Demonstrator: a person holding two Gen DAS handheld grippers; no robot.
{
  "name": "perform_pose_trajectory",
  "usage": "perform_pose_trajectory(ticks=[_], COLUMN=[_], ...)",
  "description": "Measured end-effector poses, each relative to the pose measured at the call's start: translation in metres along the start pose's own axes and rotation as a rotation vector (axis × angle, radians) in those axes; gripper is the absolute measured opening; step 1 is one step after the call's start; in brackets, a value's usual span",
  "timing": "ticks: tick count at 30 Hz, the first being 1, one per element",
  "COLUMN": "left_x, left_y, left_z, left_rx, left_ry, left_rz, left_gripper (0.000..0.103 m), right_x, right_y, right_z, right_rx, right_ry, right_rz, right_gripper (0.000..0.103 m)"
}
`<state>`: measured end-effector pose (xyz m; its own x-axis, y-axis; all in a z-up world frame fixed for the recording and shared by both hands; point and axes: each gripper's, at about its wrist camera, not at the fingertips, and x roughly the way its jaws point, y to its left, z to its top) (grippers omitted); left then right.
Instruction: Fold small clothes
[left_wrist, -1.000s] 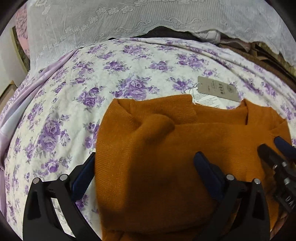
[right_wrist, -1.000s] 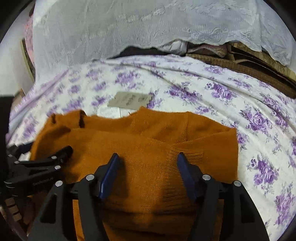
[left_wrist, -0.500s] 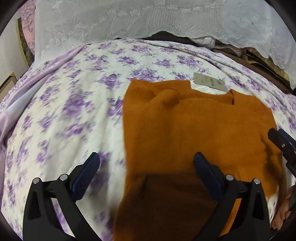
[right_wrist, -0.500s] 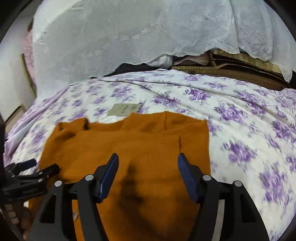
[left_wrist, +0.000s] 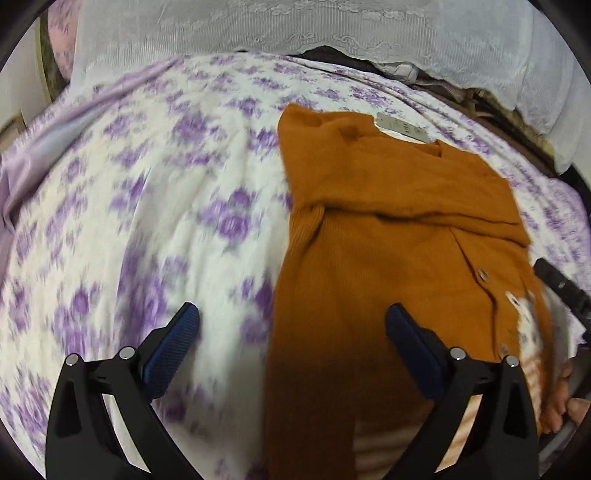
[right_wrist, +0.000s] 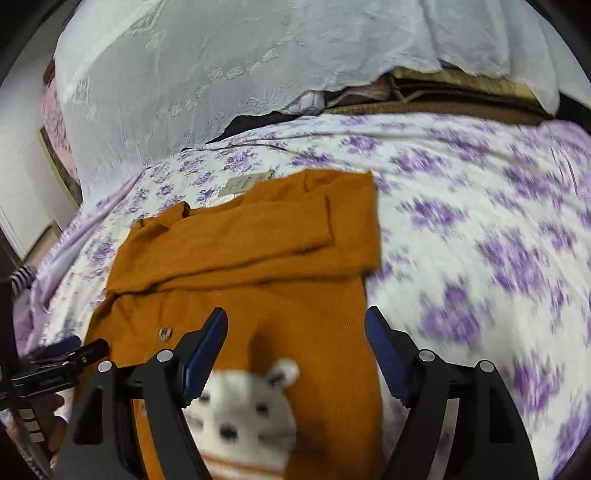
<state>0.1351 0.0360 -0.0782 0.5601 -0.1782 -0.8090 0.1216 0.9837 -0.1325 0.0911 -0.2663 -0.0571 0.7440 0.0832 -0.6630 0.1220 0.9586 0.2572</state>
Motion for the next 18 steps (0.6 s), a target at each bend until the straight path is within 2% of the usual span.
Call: perform_pose_trajectory(ticks=[12, 17, 18], left_x=[-0.043, -0.051, -0.050], left_y=[0.023, 0.028, 0.028], left_z=[-0.059, -0.067, -0.068], left_rx=[-0.015, -0.029, -0.032], left_ry=[0.018, 0.043, 0.057], left_rz=[-0.229, -0.396, -0.451], left_gripper=[0.099, 0.098, 0.098], right_x=[-0.055, -0.069, -0.070], right_y=[-0.027, -0.048, -0.051], right_z=[-0.048, -0.066, -0.067], right_rx=[0.070, 0.155, 0.166], right_ry=[0.019, 0.057, 0.064], right_rz=[0.062, 0.139, 0.155], right_gripper=[0.077, 0.077, 0.077])
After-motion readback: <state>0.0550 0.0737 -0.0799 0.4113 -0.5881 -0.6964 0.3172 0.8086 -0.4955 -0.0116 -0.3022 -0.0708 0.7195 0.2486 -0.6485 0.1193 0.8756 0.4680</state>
